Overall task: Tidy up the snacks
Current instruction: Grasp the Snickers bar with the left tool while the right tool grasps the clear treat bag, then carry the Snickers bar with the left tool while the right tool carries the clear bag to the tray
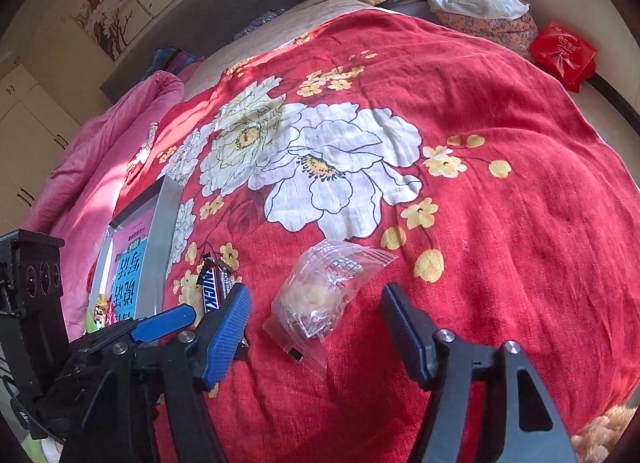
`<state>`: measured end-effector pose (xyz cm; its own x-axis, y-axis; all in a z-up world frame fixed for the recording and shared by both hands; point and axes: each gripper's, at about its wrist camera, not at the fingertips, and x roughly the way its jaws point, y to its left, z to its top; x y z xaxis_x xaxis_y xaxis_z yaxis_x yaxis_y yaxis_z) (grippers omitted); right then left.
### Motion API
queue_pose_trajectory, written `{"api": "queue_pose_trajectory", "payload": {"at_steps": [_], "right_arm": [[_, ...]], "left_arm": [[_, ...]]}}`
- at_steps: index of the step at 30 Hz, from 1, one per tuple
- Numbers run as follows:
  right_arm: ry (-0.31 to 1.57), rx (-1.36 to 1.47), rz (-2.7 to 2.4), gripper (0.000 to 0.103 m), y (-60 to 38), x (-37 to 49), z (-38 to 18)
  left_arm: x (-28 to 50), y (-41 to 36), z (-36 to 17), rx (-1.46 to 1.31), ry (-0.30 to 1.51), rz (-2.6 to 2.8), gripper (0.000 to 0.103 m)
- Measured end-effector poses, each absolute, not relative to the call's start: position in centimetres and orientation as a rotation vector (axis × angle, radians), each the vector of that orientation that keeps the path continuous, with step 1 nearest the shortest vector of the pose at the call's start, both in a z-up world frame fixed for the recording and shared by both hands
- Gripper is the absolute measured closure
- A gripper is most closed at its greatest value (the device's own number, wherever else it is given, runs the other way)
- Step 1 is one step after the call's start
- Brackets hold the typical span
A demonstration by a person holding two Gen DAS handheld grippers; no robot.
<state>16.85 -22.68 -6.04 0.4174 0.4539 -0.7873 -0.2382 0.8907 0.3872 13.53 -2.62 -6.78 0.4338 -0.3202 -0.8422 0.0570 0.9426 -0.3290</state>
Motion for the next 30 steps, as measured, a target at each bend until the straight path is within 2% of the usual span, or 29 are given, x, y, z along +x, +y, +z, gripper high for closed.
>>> {"api": "queue_pose_trajectory", "payload": {"at_steps": [3,5,8,10,13,19,30], "right_arm": [[1.064,0.222,0.455,0.049,-22.2,17.1,-6.5],[1.064,0.214,0.465,0.06,-22.0,17.1,-6.6],[1.049,0.218,0.482,0.061,-22.0,17.0,-6.4],[1.027,0.219,0.483,0.062,-22.1,16.9,-6.0],[0.978,0.237,0.485,0.062,-22.6,16.8,-5.0],[0.928,0.238,0.512,0.067,-22.6,16.5,-3.9],[0.862,0.239,0.605,0.067,-21.6,15.5,-2.2]], "left_arm": [[13.9,-3.0,-7.3,-0.258,1.106,-0.229,0.043],[14.1,-3.2,-7.5,-0.257,1.108,-0.221,0.043],[14.4,-3.7,-7.6,-0.244,1.106,-0.21,0.044],[14.7,-4.0,-7.6,-0.221,1.105,-0.191,0.059],[14.9,-4.2,-7.8,-0.206,1.109,-0.18,0.074],[14.4,-4.1,-7.1,-0.202,1.082,-0.205,0.074],[11.8,-1.2,-3.0,-0.233,1.002,-0.174,0.074]]}}
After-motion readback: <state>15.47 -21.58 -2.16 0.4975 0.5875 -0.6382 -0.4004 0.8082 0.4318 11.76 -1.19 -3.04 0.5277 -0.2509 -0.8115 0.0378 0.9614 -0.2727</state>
